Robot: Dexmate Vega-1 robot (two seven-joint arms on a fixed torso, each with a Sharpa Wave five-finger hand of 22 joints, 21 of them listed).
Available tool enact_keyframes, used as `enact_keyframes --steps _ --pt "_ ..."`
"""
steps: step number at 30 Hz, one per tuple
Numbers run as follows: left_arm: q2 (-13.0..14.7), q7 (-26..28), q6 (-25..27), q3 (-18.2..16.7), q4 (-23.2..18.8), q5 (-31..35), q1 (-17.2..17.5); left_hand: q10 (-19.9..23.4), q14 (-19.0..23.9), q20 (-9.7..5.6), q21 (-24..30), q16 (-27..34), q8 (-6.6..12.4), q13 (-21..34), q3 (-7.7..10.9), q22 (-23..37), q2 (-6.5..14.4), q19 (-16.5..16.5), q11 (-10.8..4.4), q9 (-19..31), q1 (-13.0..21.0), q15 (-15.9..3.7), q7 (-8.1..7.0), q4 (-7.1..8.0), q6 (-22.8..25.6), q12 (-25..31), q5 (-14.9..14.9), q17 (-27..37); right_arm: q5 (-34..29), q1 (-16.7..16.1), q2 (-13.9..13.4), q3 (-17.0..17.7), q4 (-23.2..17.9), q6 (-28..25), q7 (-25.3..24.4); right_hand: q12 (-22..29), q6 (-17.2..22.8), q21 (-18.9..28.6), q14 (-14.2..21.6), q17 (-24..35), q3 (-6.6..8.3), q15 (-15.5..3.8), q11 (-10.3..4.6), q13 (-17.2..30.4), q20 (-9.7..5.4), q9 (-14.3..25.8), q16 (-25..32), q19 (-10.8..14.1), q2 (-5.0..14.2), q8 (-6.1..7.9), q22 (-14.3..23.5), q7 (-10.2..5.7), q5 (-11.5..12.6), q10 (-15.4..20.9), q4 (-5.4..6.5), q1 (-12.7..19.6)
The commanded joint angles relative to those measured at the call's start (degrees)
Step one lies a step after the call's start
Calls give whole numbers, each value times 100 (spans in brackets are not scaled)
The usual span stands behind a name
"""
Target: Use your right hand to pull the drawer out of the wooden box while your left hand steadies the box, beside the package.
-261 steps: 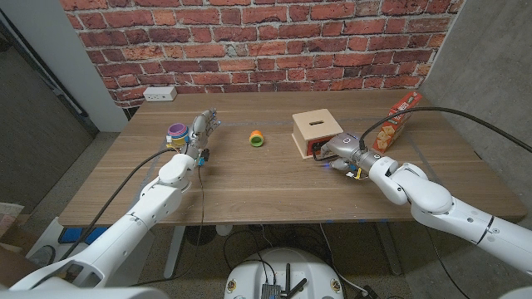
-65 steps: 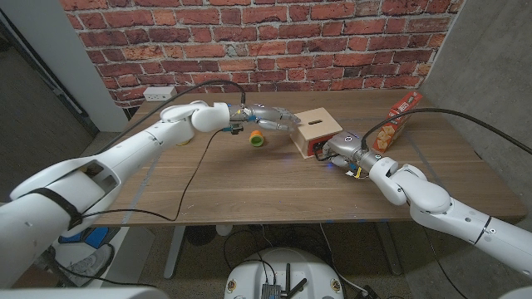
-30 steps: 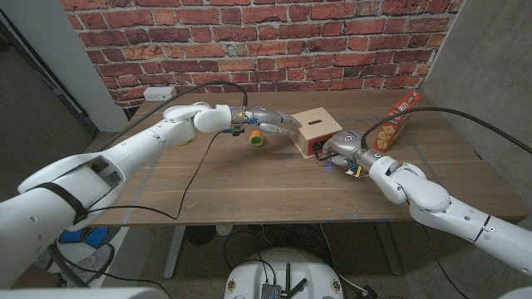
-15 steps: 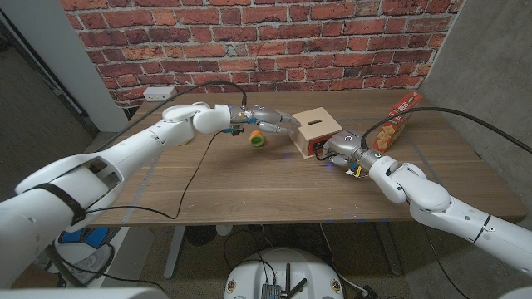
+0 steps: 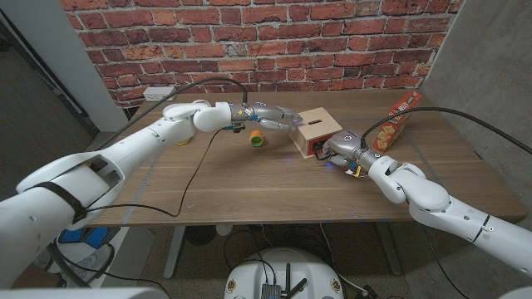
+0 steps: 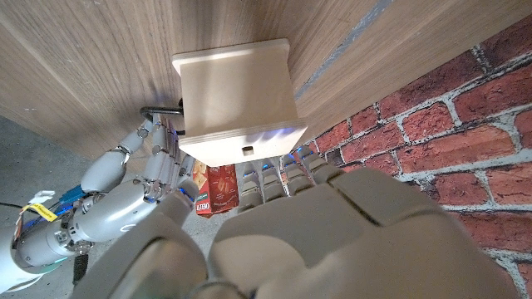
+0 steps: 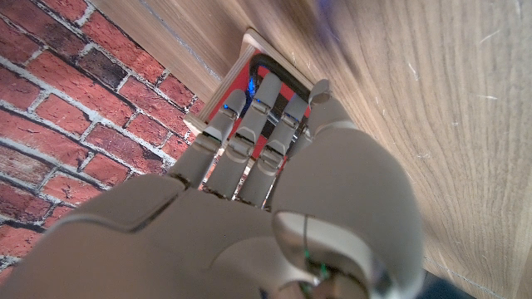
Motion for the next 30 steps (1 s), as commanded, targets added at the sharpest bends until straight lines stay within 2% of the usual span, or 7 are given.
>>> enact_keyframes --steps 1,10,18,30 --pt "-143 98 -194 87 141 75 -155 27 48 -1027 -26 -7 -2 -5 25 15 482 21 -4 20 67 -462 37 -30 27 7 39 0 6 -51 -46 33 -47 -26 -21 -6 73 -19 43 29 51 -463 17 18 -755 14 -34 22 25 20 9 -6 4 61 -22 -19" --pt "-238 96 -280 154 275 100 -260 55 68 -1027 -31 -13 -7 -6 29 14 471 48 -1 22 76 -445 49 -49 29 8 39 -4 -1 -70 -62 47 -60 -21 -42 -8 81 -22 52 44 56 -458 16 16 -755 14 -38 18 23 19 9 -3 2 58 -22 -29" --pt "-334 94 -373 239 461 91 -341 60 80 -1041 -66 -17 -30 -7 25 14 456 -8 14 22 71 -443 -16 -54 -28 1 37 -3 -5 -75 -60 49 -69 -22 -31 -2 74 -21 54 52 64 -463 17 22 -755 12 -48 22 27 12 9 -4 3 65 -18 -42" --pt "-481 141 -525 400 760 136 -468 47 76 -1040 -91 -24 -43 -8 19 14 455 -57 -6 23 58 -443 21 -45 -87 -13 36 0 -25 -59 -54 47 -63 4 -33 -3 94 -21 56 67 77 -463 17 22 -756 14 -62 26 29 16 9 -8 1 68 -19 -55"
